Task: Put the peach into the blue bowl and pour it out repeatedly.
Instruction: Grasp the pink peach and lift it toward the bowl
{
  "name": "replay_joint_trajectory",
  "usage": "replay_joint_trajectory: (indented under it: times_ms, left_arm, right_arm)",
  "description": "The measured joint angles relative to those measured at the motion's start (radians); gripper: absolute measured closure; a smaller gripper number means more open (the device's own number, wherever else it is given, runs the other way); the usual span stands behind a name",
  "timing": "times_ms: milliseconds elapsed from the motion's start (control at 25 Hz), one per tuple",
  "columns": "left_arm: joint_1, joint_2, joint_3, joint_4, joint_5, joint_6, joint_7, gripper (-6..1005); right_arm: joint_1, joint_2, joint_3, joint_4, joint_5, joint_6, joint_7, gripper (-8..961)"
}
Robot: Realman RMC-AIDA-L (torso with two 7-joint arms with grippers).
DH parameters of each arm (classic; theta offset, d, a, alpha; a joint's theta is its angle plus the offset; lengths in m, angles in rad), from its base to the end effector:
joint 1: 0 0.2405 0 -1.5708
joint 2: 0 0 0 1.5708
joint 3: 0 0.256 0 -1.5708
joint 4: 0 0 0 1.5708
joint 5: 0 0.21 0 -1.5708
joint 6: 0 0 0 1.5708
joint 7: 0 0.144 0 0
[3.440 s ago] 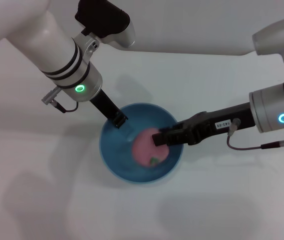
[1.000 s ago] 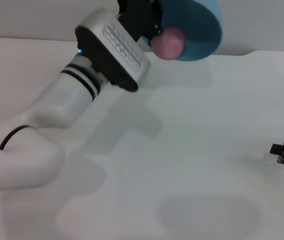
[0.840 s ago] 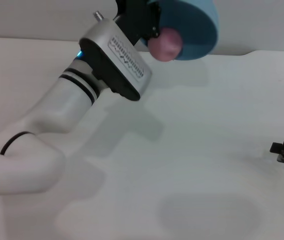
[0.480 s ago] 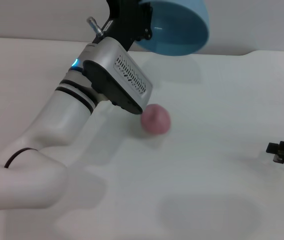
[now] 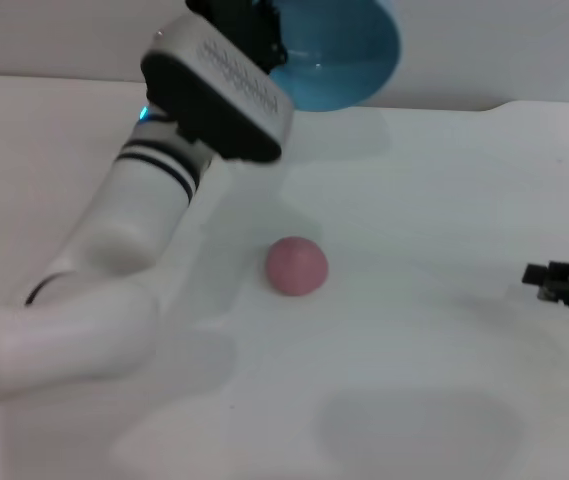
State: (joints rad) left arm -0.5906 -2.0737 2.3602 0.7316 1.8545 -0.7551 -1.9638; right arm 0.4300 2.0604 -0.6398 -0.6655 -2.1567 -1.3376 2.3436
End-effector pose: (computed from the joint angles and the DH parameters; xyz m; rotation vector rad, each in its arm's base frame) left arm -0.1765 0.3951 -0.0721 -1.7573 0.1142 -0.2026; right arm 0.3368 0.3161 0.0093 -1.9675 1.9692 0.6126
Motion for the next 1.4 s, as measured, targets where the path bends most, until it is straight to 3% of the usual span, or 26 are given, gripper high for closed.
replay_joint_trajectory:
  times_ms: [40,120,360,560,680,800,880,920,1080,1280,1400]
  left_arm:
    - [0.0,0.0,0.0,0.0,0.0,0.0,0.0,1000]
    - [0.004,0.003,-0.159,0.052,-0.083,0.238,0.124,1000]
    - [0.01,0.012,-0.477,0.094,-0.238,0.666,0.233,999]
    - [0.013,0.023,-0.836,0.073,-0.218,1.013,0.2,999]
    - [0.005,0.056,-0.996,0.06,-0.081,1.199,0.066,999]
    - [-0.026,0.107,-1.078,0.058,0.18,1.369,-0.188,999]
    - [-0.051,0.127,-1.135,0.062,0.364,1.486,-0.339,999]
    - [-0.062,0.129,-1.179,0.073,0.458,1.556,-0.398,999]
    - [-0.077,0.125,-1.313,0.133,0.614,1.772,-0.441,999]
    - [-0.086,0.135,-1.338,0.182,0.676,1.961,-0.444,999]
    - [-0.088,0.137,-1.341,0.207,0.701,2.019,-0.437,999]
  right_arm:
    - [0.0,0.0,0.0,0.0,0.0,0.0,0.0,487]
    - [0.025,0.004,0.0,-0.004,0.004,0.0,-0.024,487]
    - [0.133,0.006,-0.053,0.018,0.004,0.017,-0.111,485]
    - [0.206,0.015,-0.188,0.029,0.009,0.1,-0.192,484]
    - [0.249,0.016,-0.289,0.056,0.018,0.167,-0.243,483]
    - [0.278,0.016,-0.392,0.076,0.072,0.21,-0.288,482]
    - [0.294,0.017,-0.444,0.086,0.132,0.221,-0.333,481]
    - [0.3,0.017,-0.465,0.086,0.163,0.221,-0.362,481]
    - [0.32,0.016,-0.555,0.086,0.286,0.203,-0.452,480]
    - [0.362,0.015,-0.664,0.09,0.322,0.201,-0.465,407]
    - [0.37,0.021,-0.729,0.096,0.324,0.277,-0.465,364]
